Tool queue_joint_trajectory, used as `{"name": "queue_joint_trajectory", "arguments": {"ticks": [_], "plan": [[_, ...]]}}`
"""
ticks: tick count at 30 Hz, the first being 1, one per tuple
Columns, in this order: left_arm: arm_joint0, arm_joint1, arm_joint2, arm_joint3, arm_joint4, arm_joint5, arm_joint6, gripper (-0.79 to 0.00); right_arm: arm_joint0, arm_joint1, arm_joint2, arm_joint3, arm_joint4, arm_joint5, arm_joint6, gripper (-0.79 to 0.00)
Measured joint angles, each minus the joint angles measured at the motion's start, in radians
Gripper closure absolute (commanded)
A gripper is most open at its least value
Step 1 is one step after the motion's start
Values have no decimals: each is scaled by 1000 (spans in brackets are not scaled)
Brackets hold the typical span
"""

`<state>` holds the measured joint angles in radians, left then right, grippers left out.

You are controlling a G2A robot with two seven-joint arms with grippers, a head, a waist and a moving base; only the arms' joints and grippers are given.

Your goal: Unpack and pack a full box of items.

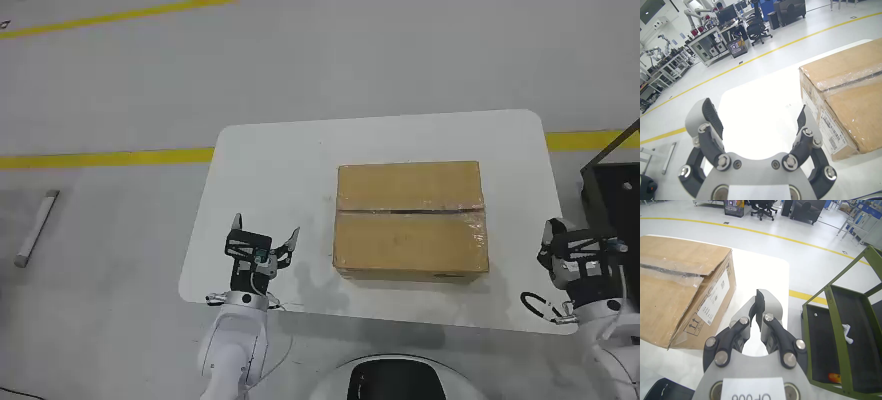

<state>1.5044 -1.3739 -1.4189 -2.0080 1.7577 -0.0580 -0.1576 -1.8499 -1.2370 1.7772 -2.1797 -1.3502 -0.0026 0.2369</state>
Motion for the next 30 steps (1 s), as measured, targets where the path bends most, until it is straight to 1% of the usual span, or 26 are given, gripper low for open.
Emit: {"name": "queue_joint_trajectory", "arguments": {"ticks": [9, 15, 19, 24, 26, 30], "plan": [[0, 0, 0, 0, 0, 0, 0, -785, 0, -2, 3, 16, -2, 7, -4, 0], [0, 0, 0, 0, 0, 0, 0, -785, 10, -5, -37, 33, -27, 9, -4, 0], [0, 0, 0, 0, 0, 0, 0, -785, 36, -9, -83, 70, -37, 17, 2, 0], [0, 0, 0, 0, 0, 0, 0, -785, 85, -11, -143, 134, -26, -22, -3, 0], [0, 0, 0, 0, 0, 0, 0, -785, 116, -11, -168, 168, -44, -45, -3, 0], [0, 0, 0, 0, 0, 0, 0, -785, 163, -13, -209, 221, -68, -57, -13, 0]]}}
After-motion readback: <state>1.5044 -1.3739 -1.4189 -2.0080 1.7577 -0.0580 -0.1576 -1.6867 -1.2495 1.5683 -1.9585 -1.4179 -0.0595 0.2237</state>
